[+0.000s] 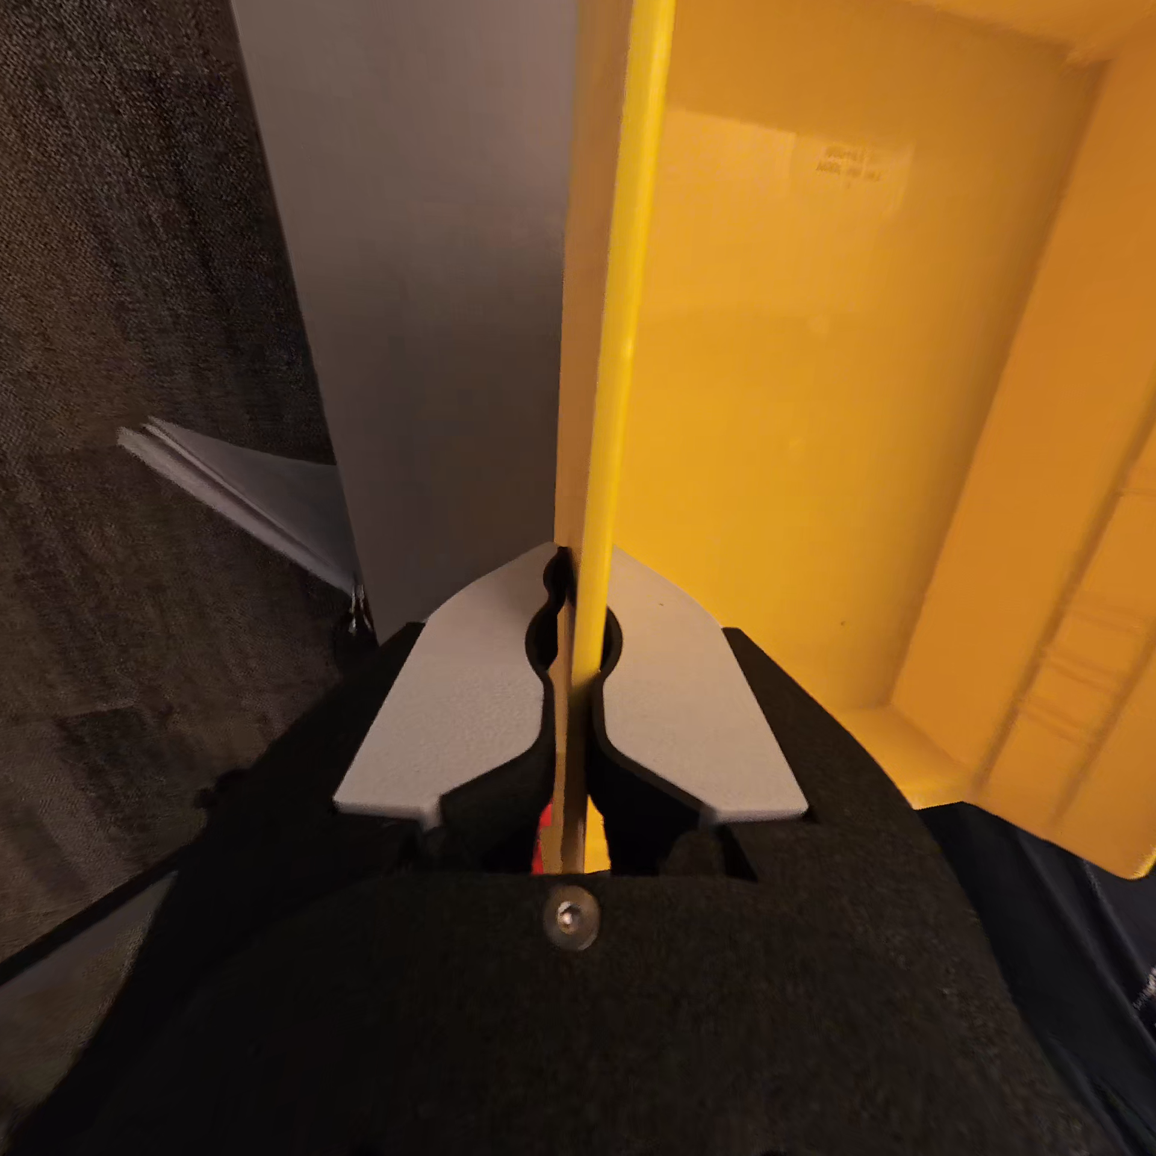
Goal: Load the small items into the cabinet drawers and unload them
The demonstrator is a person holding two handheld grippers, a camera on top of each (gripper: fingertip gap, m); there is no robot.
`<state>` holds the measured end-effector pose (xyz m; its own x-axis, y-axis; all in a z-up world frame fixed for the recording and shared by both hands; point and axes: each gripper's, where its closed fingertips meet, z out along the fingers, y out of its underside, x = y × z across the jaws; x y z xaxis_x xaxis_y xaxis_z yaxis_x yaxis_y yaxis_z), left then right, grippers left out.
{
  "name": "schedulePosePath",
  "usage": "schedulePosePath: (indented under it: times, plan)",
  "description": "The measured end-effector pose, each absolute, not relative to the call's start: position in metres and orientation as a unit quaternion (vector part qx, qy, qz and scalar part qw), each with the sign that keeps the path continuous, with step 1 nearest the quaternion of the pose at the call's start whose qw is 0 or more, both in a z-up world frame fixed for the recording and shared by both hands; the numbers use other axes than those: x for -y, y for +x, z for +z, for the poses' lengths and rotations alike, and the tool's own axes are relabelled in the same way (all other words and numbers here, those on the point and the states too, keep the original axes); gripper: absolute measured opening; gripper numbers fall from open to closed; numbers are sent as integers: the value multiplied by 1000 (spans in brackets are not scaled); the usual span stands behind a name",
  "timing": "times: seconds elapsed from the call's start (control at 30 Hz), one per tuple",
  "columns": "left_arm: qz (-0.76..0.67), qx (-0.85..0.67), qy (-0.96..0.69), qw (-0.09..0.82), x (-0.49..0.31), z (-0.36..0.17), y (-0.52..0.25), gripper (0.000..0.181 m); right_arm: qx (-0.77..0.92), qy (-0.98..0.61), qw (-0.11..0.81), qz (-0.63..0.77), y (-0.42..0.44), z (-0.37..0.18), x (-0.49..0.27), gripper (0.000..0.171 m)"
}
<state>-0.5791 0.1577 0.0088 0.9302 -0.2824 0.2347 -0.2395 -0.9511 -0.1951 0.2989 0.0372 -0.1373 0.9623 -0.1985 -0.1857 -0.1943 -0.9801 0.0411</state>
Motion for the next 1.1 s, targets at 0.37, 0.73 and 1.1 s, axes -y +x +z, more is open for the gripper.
schedulePosePath:
  times: [0.37,0.73,1.1]
  plan:
    - [-100,-96,-987,78,-108,26,-641,5,92,988,25,-119,305,-44,32,5]
    - [-119,-25,-988,96,-73,29,-690,4,14,992,12,-125,216,46,78,5]
    - [-101,31,-990,94,-15,37,-751,5,-181,968,30,-173,28,46,52,5]
